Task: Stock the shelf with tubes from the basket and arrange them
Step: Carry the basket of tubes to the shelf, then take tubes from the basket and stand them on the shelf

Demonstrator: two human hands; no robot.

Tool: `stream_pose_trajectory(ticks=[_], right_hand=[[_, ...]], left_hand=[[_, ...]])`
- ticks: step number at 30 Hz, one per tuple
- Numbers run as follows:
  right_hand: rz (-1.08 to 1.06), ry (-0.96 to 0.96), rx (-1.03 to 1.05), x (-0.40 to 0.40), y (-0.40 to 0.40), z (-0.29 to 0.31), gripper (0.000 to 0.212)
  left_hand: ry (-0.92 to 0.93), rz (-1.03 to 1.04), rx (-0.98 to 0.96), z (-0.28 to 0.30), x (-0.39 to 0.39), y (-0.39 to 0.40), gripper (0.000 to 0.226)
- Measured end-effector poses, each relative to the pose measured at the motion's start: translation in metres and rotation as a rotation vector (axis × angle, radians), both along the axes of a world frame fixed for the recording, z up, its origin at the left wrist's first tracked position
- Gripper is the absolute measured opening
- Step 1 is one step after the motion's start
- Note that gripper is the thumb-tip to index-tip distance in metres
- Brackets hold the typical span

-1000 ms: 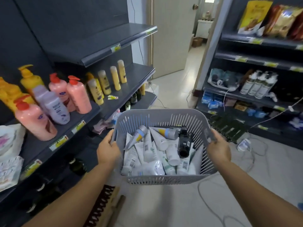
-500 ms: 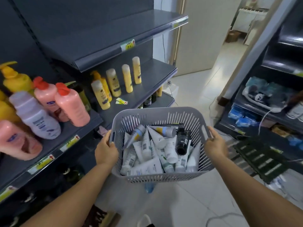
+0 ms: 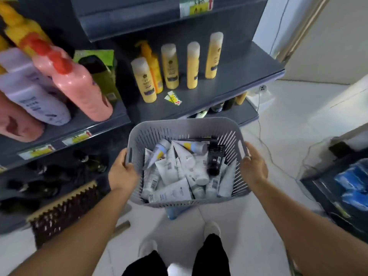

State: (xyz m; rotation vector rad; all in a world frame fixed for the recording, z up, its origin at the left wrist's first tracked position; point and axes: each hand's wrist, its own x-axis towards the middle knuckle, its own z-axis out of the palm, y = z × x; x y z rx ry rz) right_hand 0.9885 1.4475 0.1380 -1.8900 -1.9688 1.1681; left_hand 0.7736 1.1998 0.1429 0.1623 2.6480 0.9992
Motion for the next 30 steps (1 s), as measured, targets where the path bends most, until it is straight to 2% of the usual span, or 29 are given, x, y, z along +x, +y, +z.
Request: stream_pose_trajectory(ticks=[4,11,17,24,27,28,30], right_hand=[[0.151,-0.013,-0.036,-0.022,0.032,-0.024,0.055],[0.205,-0.014,-0.049,-0.046,0.061,-0.055,0.054],[0.254,0.012,-0.001,-0.060,0.075,-0.061,0.057],[0.371,-0.049,0.047,-0.059,0.075,-0.057,0.058],[0.577,-0.243,0.220,-0.069,0.065,-0.052,0.062],[0.660,-0.284,0.270,-0.074,0.060,-0.049,0.065],[0.804,-0.330,0.312,-0.086,0.051,-0.044,0.068]], left_hand=[[-0.004,0.120,0.012,-0.021,0.016,0.011,0.050],[-0.014,0.275,-0.011,-0.058,0.025,0.025,0.051],[0.002,0.334,0.015,-0.062,0.023,0.037,0.053],[-0.051,0.241,-0.080,-0.062,0.020,0.032,0.054],[0.077,0.035,-0.343,-0.053,0.020,0.034,0.061],[0.133,-0.048,-0.389,-0.049,0.021,0.038,0.062],[0.138,-0.185,-0.355,-0.045,0.019,0.050,0.065]])
